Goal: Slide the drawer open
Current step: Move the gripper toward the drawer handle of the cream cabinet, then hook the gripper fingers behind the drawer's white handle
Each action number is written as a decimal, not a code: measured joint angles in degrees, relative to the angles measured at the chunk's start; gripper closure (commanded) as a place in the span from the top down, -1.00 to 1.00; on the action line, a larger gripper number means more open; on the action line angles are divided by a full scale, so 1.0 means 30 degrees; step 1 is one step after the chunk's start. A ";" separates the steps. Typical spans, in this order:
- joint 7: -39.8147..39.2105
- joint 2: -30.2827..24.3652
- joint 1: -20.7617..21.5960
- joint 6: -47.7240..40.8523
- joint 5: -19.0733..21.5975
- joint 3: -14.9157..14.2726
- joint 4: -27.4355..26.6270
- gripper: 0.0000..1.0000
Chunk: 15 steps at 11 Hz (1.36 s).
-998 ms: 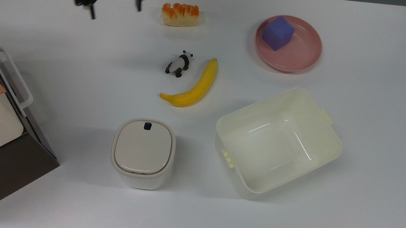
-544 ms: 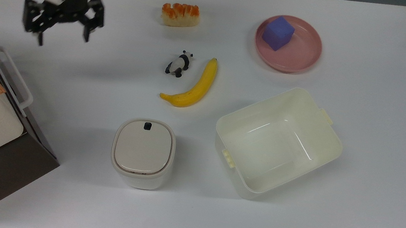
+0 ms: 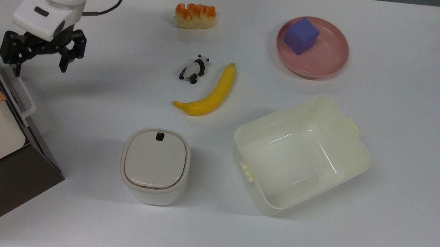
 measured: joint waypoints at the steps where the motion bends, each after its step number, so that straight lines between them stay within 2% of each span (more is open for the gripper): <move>1: 0.0000 0.0185 -0.0038 0.0436 -0.0279 0.0001 0.0012 0.92; 4: -0.0001 0.0327 -0.0153 0.1235 -0.0619 0.0000 0.0084 0.92; 5: -0.0002 0.0342 -0.0180 0.1440 -0.0645 0.0000 0.0179 0.83; 8: -0.0009 0.0416 -0.0338 0.1523 -0.1224 0.0000 0.0387 0.34; 15: -0.0046 0.0954 -0.0491 0.1540 -0.1930 0.0001 0.1018 -0.65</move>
